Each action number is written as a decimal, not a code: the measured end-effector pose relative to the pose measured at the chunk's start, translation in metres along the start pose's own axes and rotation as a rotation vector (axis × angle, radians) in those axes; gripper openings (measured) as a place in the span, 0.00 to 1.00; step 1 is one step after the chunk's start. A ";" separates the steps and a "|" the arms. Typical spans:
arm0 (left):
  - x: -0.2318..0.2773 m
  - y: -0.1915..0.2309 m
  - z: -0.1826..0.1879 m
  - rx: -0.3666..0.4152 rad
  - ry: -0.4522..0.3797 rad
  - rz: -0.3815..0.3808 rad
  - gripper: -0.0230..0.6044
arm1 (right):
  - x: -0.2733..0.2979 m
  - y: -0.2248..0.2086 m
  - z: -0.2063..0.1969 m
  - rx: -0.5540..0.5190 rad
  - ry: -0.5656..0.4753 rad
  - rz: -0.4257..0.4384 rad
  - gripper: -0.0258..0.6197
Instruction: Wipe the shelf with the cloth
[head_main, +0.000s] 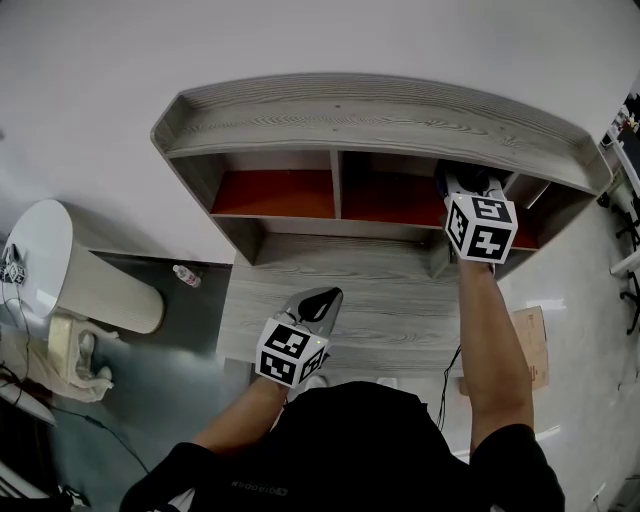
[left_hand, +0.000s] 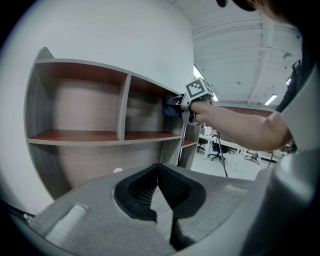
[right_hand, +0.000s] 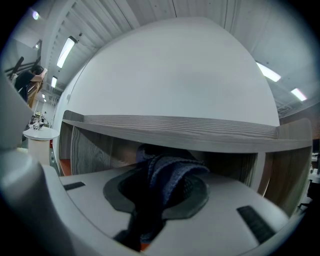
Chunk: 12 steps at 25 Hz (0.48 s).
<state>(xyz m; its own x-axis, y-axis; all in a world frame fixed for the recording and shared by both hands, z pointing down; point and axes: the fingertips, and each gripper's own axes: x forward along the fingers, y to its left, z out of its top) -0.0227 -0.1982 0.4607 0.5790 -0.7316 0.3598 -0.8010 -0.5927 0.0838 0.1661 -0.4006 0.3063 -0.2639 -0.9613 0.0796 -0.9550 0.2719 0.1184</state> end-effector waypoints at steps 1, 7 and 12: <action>-0.001 0.001 0.000 -0.001 0.000 0.003 0.05 | 0.001 0.004 0.000 0.000 0.000 0.005 0.19; -0.007 0.007 -0.001 -0.004 -0.004 0.022 0.05 | 0.008 0.029 0.003 -0.006 -0.006 0.046 0.19; -0.014 0.013 -0.003 -0.010 -0.005 0.037 0.05 | 0.014 0.052 0.009 -0.013 -0.015 0.080 0.19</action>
<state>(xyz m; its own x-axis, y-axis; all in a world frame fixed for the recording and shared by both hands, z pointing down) -0.0415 -0.1950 0.4594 0.5498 -0.7545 0.3585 -0.8232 -0.5621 0.0795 0.1120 -0.4001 0.3049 -0.3410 -0.9371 0.0748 -0.9290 0.3481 0.1254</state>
